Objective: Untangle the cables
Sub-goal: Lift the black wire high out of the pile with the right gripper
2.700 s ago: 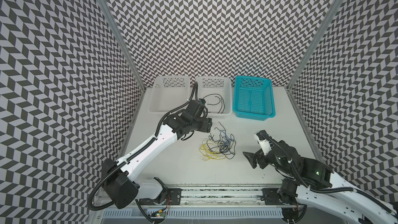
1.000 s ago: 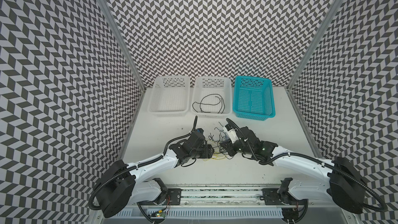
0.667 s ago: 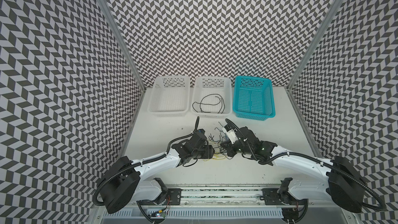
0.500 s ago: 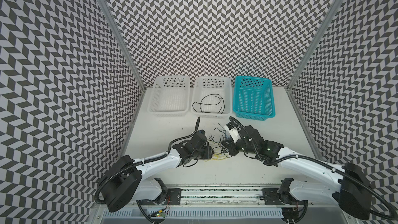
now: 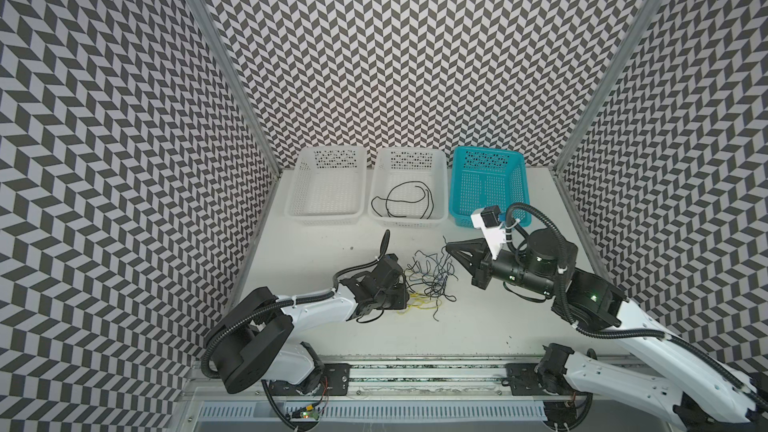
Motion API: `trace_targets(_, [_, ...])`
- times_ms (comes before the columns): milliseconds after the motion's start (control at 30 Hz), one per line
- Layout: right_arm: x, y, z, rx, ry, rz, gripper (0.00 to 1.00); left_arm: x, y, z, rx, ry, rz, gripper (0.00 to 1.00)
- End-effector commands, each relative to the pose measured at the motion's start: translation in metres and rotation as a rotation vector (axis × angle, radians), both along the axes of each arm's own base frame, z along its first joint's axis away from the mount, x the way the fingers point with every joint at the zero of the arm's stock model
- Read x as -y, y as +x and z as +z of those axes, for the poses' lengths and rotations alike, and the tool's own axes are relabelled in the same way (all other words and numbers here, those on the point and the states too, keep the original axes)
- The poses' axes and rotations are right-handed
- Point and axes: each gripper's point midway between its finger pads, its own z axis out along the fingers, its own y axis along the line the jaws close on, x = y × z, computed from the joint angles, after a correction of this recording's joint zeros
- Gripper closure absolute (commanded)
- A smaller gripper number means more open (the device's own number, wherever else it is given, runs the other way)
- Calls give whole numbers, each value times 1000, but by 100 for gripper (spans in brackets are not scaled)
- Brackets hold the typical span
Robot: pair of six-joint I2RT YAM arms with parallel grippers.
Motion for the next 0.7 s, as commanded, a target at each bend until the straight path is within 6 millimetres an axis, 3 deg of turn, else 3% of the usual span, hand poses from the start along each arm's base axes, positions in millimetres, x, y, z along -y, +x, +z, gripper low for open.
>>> trace_targets(0, [12, -11, 43, 95, 32, 0, 100, -7, -6, -18, -29, 42, 3, 77])
trace_targets(467, [45, -33, 161, 263, 58, -41, 100, -18, -12, -46, -73, 113, 15, 79])
trace_targets(667, [55, -32, 199, 325, 57, -91, 100, -20, -7, -36, -41, 104, 34, 79])
